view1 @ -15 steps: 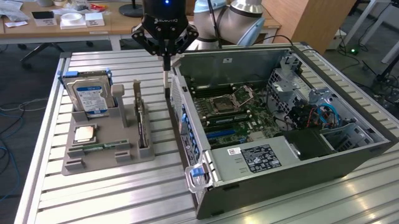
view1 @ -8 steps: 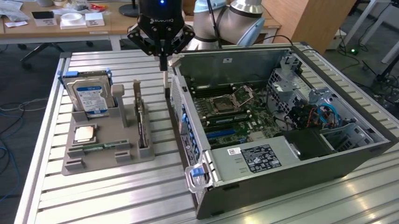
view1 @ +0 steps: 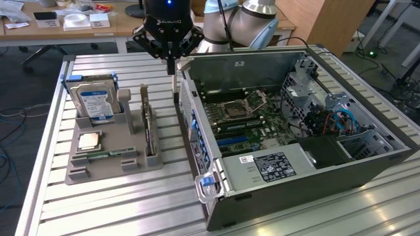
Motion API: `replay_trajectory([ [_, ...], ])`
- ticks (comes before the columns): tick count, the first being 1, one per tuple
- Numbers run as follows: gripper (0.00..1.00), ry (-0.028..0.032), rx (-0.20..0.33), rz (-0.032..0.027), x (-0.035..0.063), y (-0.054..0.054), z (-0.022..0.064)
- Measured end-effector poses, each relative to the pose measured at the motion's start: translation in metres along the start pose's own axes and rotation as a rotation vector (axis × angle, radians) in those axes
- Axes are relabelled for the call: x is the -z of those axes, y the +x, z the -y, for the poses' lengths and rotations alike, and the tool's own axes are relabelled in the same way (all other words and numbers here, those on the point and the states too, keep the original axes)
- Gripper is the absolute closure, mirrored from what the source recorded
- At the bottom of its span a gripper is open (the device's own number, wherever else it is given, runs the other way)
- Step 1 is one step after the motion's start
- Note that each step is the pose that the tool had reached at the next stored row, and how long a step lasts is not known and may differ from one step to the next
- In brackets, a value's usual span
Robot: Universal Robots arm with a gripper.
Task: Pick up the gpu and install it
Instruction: 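Reach for the gpu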
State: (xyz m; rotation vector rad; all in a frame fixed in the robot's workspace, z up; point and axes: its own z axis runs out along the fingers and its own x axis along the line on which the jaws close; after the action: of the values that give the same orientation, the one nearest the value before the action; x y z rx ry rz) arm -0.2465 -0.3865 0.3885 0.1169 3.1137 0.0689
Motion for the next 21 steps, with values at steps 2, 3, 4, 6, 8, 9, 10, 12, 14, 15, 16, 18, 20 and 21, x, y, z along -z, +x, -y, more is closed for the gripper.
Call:
replay_trajectory([
  [2, 0.89, 0.0001, 0.000, 0.0000, 0.0000, 0.000, 0.0000],
  [3, 0.89, 0.0000, 0.000, 0.0000, 0.0000, 0.000, 0.0000],
  [4, 0.89, 0.0000, 0.000, 0.0000, 0.0000, 0.000, 0.0000],
  [6, 0.89, 0.0000, 0.000, 0.0001, -0.0002, 0.001, 0.0001],
  [8, 0.89, 0.0001, 0.000, 0.0000, -0.0003, 0.003, 0.0001],
  [9, 0.89, 0.0000, 0.000, 0.0000, -0.0005, 0.005, 0.0000],
  [10, 0.89, 0.0000, 0.000, 0.0000, -0.0006, 0.006, 0.0000],
  [12, 0.89, 0.0000, 0.000, 0.0000, -0.0009, 0.010, 0.0001],
  [14, 0.89, 0.0000, 0.000, 0.0001, -0.0012, 0.014, 0.0002],
  [15, 0.89, 0.0000, 0.000, 0.0000, -0.0014, 0.016, 0.0002],
  [16, 0.89, 0.0000, 0.000, 0.0000, -0.0015, 0.018, 0.0003],
  [18, 0.89, 0.0000, 0.000, 0.0000, -0.0019, 0.022, 0.0002],
  [20, 0.89, 0.0000, 0.000, 0.0000, -0.0023, 0.026, 0.0002],
  [21, 0.89, 0.0000, 0.000, 0.0000, -0.0025, 0.028, 0.0002],
])
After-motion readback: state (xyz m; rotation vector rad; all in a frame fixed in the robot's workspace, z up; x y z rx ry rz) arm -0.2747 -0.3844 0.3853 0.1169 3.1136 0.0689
